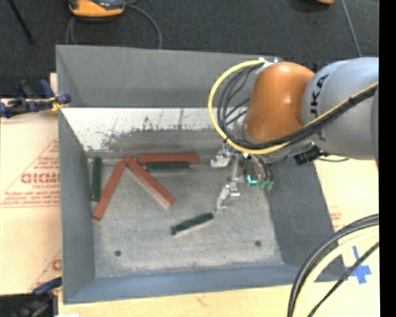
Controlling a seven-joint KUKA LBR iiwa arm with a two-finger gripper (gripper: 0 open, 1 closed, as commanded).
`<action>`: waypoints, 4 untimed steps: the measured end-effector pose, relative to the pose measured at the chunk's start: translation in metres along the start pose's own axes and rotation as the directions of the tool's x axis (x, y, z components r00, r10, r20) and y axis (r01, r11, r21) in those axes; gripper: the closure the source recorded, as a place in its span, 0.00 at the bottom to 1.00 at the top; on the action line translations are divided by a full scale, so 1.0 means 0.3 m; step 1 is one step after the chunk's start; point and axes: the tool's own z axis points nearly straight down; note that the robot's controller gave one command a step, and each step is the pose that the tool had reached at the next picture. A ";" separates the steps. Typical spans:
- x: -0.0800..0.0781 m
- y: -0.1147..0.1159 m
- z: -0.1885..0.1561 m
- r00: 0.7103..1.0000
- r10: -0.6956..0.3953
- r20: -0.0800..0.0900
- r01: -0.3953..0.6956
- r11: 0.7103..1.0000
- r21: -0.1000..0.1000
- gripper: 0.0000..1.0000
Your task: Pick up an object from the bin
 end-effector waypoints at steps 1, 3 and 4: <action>-0.006 0.000 -0.016 1.000 0.000 0.008 0.000 1.000 0.000 0.00; 0.148 0.014 0.222 0.981 -0.193 0.007 0.193 0.981 0.001 1.00; 0.097 0.120 -0.173 0.972 -0.236 0.008 0.236 0.972 0.001 1.00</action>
Offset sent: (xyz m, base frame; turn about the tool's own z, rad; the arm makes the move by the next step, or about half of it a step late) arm -0.0494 0.0048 -0.0765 -0.1948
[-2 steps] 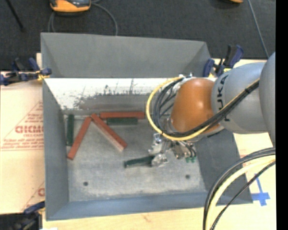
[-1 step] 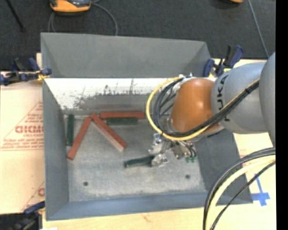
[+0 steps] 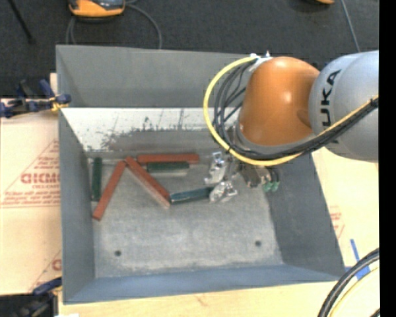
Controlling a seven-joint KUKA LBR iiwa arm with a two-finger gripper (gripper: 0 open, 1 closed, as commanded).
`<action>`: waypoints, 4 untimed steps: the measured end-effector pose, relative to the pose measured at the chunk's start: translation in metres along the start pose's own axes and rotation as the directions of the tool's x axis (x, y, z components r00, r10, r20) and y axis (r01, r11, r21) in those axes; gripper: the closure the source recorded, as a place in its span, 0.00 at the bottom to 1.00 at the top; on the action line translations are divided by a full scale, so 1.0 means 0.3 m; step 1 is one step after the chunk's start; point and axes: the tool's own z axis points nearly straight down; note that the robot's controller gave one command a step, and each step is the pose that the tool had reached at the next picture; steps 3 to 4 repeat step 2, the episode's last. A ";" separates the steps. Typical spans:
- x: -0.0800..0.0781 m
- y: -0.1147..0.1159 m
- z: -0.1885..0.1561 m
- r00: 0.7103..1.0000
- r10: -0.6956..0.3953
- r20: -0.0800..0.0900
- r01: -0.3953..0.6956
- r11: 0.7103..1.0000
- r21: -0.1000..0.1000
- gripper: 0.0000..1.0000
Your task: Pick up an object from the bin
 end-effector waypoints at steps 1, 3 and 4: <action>0.000 0.000 0.001 1.000 0.000 0.000 0.000 1.000 0.000 1.00; -0.040 0.022 -0.088 0.996 0.092 -0.006 -0.092 0.996 -0.001 1.00; -0.040 0.022 -0.088 0.996 0.092 -0.006 -0.092 0.996 -0.001 1.00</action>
Offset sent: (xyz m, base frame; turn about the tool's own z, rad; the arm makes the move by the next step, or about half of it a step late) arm 0.0411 0.0398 0.1071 0.3364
